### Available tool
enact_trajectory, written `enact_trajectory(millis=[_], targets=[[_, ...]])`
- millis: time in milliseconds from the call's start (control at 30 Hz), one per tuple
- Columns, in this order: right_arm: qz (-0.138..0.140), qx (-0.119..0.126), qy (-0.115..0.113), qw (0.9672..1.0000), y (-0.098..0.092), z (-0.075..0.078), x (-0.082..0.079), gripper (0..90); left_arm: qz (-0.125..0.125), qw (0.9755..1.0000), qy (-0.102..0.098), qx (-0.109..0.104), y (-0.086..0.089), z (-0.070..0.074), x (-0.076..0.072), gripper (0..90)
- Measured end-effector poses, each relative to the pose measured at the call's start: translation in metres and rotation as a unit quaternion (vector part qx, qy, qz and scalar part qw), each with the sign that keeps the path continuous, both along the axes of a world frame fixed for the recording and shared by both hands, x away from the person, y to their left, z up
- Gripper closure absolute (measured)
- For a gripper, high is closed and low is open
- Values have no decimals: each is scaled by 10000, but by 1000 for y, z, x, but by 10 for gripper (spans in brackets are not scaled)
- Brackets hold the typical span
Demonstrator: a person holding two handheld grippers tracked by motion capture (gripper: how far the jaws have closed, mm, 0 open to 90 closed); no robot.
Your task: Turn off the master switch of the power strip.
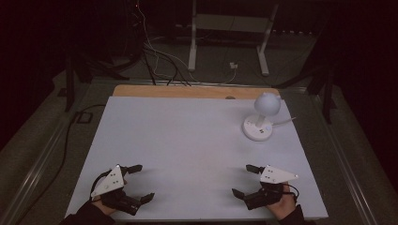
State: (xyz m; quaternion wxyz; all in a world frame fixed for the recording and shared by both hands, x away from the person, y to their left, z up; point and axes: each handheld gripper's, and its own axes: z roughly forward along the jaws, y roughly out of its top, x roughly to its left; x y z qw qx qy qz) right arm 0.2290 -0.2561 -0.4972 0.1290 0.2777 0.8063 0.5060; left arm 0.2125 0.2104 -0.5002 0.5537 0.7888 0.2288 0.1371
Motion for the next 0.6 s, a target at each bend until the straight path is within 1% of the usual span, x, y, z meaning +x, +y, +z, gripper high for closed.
enact_trajectory(millis=[200, 233, 367, 600], targets=[[19, 17, -35, 10000, 6, 7, 2, 0, 5, 10000, 4, -8, 0, 0, 0, 2], [18, 50, -7, 10000, 6, 8, 2, 0, 2, 10000, 5, -13, 0, 0, 0, 2], [-28, 75, -36, 10000, 6, 13, 4, 0, 12, 10000, 4, -25, 1, 1, 0, 2], [-72, 64, -86, 9999, 6, 19, 7, 0, 29, 10000, 22, -13, 1, 0, 0, 2]])
